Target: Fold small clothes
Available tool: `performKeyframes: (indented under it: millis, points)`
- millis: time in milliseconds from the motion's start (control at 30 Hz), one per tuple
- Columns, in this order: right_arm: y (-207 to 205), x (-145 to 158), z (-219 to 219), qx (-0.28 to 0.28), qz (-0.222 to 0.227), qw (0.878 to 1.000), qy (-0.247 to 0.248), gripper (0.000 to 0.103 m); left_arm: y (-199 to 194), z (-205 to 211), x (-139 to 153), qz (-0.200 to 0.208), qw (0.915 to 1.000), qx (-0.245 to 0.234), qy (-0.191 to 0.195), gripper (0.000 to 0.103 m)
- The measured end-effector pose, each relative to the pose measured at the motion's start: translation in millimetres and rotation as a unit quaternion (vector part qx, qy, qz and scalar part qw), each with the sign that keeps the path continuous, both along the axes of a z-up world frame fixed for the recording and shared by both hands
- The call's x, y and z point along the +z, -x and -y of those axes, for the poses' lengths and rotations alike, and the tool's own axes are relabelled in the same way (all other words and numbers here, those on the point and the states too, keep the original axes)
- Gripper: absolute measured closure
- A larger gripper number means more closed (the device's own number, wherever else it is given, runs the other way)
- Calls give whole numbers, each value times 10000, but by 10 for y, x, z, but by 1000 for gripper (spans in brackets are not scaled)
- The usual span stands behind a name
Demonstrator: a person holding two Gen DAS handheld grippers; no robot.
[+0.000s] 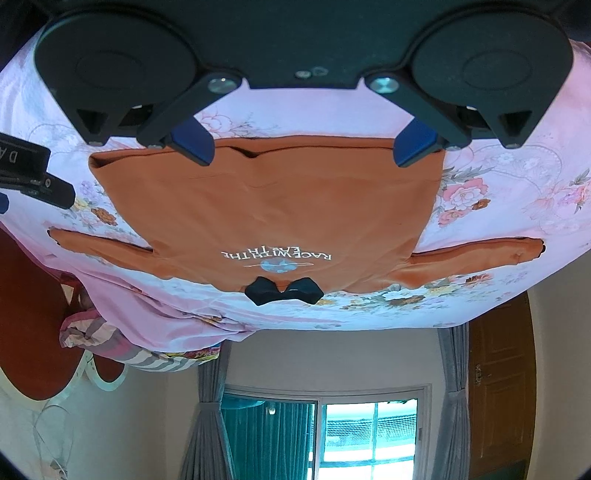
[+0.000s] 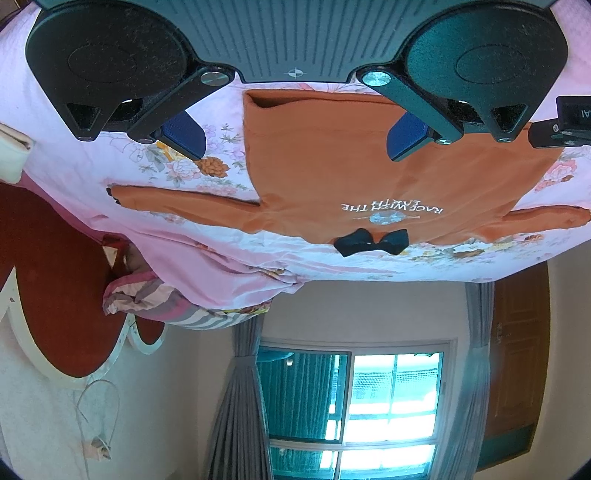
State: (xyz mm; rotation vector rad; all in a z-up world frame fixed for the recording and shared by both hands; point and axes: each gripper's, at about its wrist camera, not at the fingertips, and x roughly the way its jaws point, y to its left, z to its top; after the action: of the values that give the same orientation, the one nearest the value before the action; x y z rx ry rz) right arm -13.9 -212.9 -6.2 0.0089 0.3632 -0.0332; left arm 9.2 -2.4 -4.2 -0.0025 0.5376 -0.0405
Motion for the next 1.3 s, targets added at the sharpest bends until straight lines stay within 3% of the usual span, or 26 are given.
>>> performKeyframes:
  millis: [1300]
  points:
    - [18,29,-9,-14,8,10000,5,0,27,19,2,0,10000,-44,20,1]
